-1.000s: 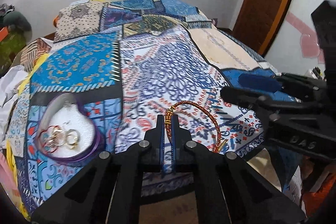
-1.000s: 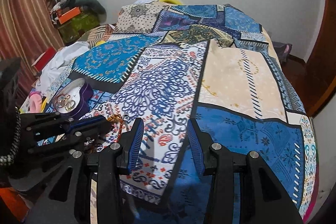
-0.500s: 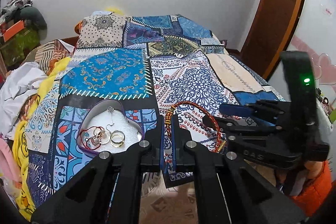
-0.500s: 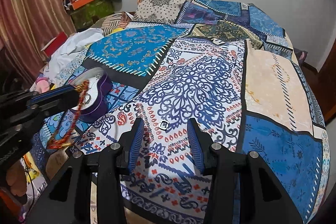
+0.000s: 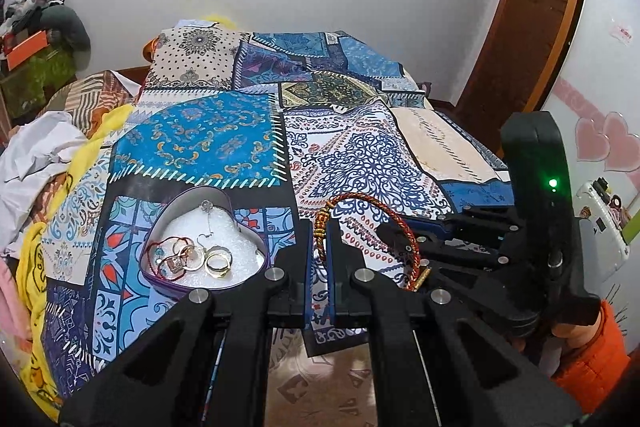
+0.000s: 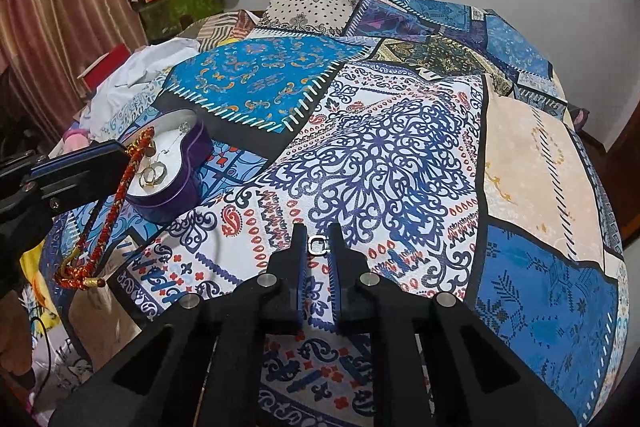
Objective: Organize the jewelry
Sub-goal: 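Carry the bracelet with the left gripper over the heart tin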
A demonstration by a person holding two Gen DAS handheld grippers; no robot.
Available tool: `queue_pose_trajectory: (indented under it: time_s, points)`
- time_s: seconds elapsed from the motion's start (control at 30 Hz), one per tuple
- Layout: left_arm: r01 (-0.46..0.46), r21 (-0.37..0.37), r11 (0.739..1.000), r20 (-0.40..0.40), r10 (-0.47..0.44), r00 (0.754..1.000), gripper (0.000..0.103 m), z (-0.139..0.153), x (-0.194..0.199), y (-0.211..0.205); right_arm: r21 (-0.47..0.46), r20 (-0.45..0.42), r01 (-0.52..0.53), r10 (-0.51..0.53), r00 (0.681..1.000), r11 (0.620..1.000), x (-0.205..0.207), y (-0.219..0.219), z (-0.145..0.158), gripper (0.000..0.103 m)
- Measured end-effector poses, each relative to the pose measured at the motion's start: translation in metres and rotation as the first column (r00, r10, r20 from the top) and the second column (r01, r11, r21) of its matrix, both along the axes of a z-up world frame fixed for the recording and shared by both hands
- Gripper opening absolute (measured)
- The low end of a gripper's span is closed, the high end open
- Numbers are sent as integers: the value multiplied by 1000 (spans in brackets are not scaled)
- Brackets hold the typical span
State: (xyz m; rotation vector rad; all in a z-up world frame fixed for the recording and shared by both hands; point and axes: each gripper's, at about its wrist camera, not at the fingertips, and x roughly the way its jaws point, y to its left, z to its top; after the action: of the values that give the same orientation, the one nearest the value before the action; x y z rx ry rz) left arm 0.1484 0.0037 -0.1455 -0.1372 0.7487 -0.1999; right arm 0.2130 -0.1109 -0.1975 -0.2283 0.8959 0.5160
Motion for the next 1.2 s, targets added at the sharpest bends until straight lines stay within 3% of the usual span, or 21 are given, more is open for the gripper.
queue_pose_trajectory:
  time_s: [0.33,0.73,1.2]
  points:
    - [-44,14,999,19,44,999,4,8,-10,12,34,21,36,-37,999,999,-5,-9,12,8]
    - [-108,22,994,66,106,992,4,25,-15,38,54,149,83,-90,985,995,-18,-20,58,8]
    - [-182,46,982,93,177,980,4,32,-12,71,121,213,-50,24,977,991,-28,36,81,8]
